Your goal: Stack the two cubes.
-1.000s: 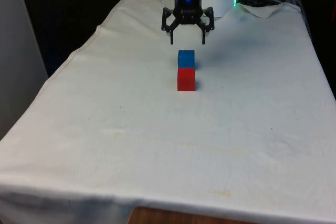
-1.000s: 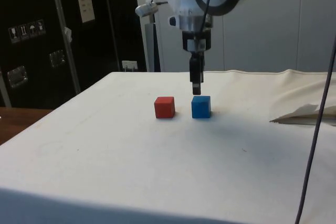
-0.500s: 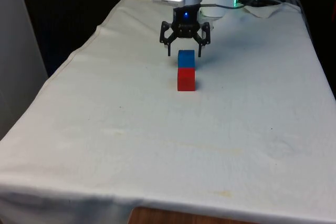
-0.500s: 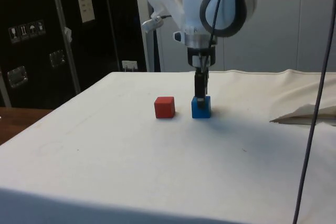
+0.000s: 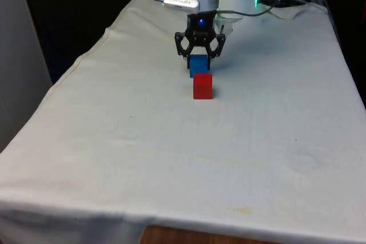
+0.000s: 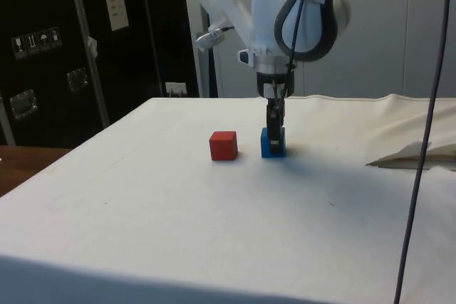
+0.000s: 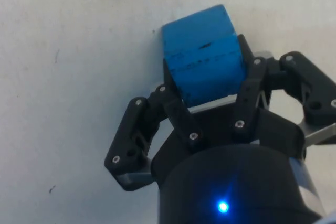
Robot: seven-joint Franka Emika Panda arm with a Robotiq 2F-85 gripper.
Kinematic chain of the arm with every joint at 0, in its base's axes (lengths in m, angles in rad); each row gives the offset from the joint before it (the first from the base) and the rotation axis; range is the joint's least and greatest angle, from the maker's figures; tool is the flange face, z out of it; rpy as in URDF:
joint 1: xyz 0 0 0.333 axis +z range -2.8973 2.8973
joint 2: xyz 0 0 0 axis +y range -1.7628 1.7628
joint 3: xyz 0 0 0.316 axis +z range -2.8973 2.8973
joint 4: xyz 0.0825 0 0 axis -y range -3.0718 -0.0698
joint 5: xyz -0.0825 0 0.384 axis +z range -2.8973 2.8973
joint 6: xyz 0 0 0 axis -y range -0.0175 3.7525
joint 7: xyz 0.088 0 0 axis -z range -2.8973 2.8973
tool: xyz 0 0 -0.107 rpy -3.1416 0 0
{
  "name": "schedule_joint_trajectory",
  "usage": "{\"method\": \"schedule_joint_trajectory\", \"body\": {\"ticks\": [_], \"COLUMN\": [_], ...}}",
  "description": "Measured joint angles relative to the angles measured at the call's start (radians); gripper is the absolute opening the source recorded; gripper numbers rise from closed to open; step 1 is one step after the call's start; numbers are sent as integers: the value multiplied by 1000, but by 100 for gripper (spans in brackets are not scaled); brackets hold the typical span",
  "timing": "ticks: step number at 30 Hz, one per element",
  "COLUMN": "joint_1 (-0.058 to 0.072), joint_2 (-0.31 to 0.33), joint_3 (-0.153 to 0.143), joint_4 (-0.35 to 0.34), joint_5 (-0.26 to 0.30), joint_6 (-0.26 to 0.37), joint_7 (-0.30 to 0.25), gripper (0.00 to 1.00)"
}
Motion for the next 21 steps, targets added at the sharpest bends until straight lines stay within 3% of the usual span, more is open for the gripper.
{"method": "schedule_joint_trajectory", "body": {"ticks": [13, 21], "joint_1": [0, 0], "joint_2": [-8, -88], "joint_3": [0, -1], "joint_4": [0, -2], "joint_5": [0, 0], "joint_6": [4, -57], "joint_7": [0, -1], "gripper": [3, 3]}}
